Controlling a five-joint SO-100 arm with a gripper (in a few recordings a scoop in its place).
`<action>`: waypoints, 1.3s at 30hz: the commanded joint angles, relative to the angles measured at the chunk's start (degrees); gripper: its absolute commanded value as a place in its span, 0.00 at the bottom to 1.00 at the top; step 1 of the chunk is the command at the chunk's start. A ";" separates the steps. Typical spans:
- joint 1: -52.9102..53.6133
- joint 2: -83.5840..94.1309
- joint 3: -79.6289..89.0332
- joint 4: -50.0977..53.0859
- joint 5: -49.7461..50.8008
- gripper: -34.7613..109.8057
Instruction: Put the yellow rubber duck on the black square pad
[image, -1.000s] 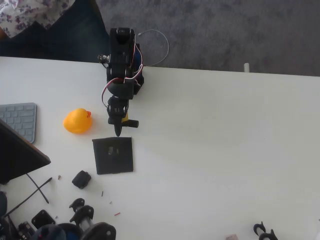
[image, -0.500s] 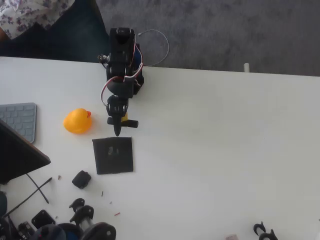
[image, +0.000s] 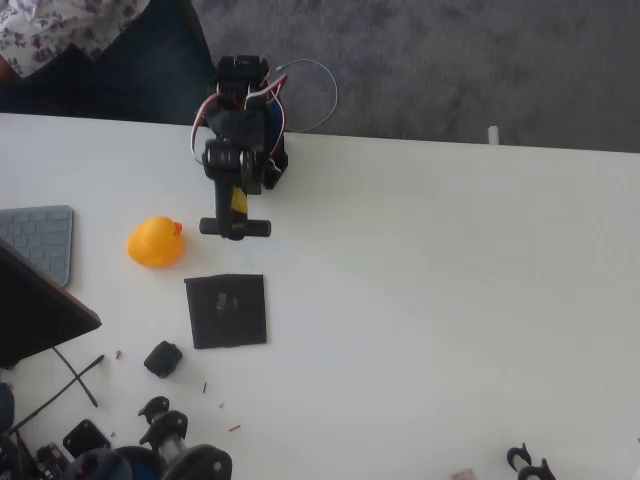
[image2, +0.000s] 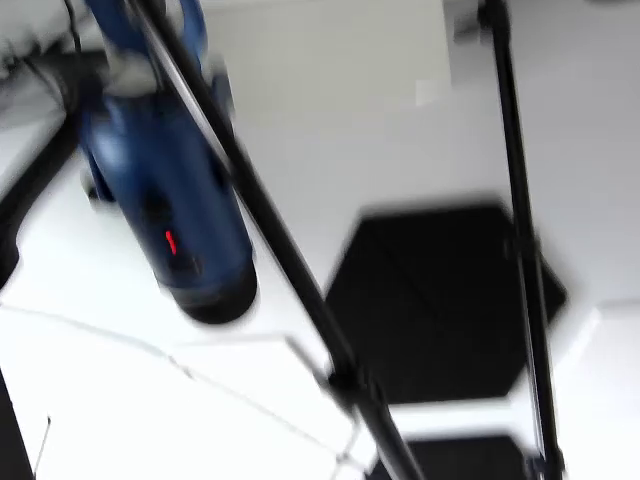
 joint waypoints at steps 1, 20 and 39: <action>0.09 1.23 -6.24 -0.70 0.35 0.27; 18.11 -6.24 -14.94 -4.75 -34.37 0.27; 18.02 -6.68 -15.03 15.91 -63.02 0.27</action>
